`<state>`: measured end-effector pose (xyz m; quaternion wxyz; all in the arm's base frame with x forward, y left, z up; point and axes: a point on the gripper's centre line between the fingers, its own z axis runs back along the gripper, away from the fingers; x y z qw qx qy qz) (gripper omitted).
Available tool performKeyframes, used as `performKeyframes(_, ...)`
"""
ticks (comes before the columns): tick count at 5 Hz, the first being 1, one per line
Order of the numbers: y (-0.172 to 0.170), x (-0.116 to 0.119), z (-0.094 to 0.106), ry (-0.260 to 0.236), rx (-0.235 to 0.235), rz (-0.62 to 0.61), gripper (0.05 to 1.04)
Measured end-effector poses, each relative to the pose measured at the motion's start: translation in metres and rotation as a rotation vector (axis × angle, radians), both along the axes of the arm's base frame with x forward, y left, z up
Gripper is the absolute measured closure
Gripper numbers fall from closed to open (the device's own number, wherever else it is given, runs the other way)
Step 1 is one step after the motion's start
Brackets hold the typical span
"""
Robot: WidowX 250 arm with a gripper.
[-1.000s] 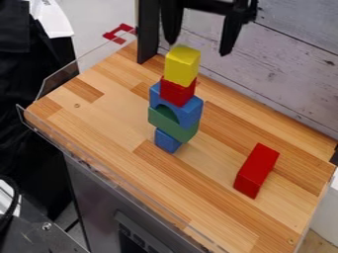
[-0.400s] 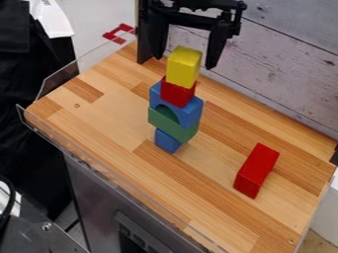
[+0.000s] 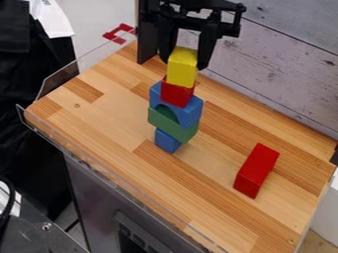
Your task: Remove the yellow block and put in the table
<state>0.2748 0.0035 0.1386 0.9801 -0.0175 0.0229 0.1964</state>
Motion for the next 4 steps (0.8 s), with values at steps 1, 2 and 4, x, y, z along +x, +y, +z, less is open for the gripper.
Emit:
performKeyframes(1, 0.000, 0.002, 0.000, 0.012, -0.001, -0.008, 0.537)
performKeyframes(2, 0.001, 0.014, 0.011, -0.021, 0.006, -0.023, 0.537)
performKeyframes(4, 0.045, 0.015, 0.021, -0.047, 0.020, 0.065, 0.537)
